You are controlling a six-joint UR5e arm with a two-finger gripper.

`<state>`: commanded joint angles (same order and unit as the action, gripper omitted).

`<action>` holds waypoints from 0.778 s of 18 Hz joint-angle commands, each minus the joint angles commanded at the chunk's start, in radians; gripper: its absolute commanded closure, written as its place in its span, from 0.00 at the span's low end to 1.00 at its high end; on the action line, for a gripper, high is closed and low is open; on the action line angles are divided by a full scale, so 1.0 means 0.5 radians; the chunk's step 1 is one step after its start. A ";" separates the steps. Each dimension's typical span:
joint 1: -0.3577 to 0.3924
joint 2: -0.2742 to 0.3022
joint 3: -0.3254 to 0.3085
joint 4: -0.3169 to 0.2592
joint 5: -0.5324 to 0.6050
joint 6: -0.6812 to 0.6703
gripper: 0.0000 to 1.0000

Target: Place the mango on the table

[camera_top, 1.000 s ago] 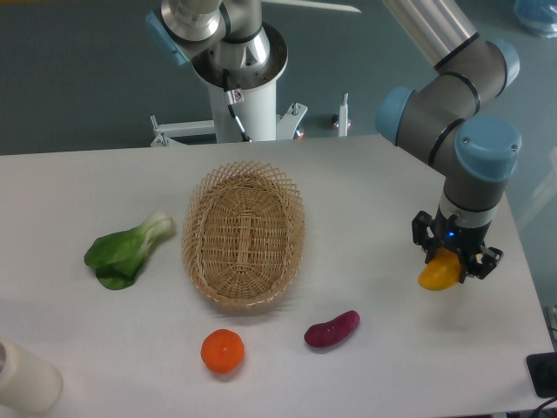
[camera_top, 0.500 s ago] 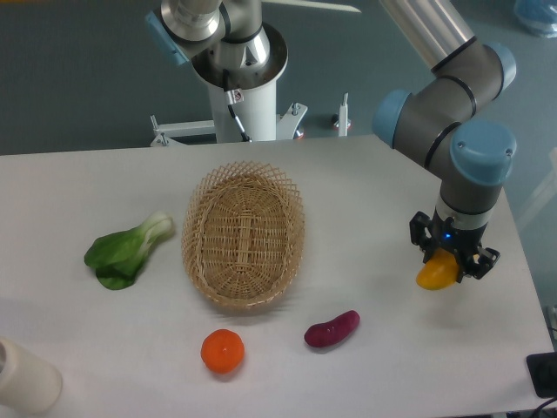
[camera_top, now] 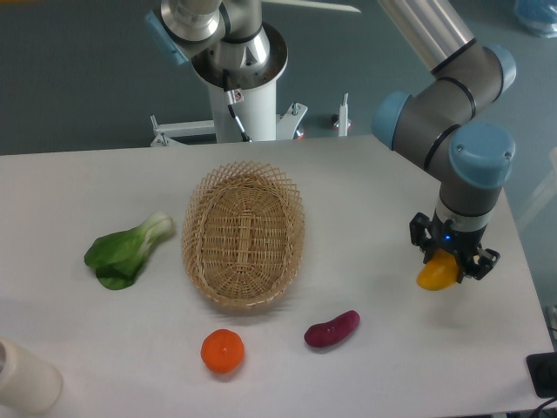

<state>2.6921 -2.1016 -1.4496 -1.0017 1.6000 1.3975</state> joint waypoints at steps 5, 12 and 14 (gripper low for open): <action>-0.003 -0.006 -0.037 0.009 -0.003 -0.015 0.59; -0.067 -0.031 -0.129 0.199 -0.003 -0.291 0.60; -0.077 -0.040 -0.159 0.248 -0.003 -0.298 0.59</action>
<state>2.6538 -2.1215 -1.5293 -0.8775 1.5984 1.2486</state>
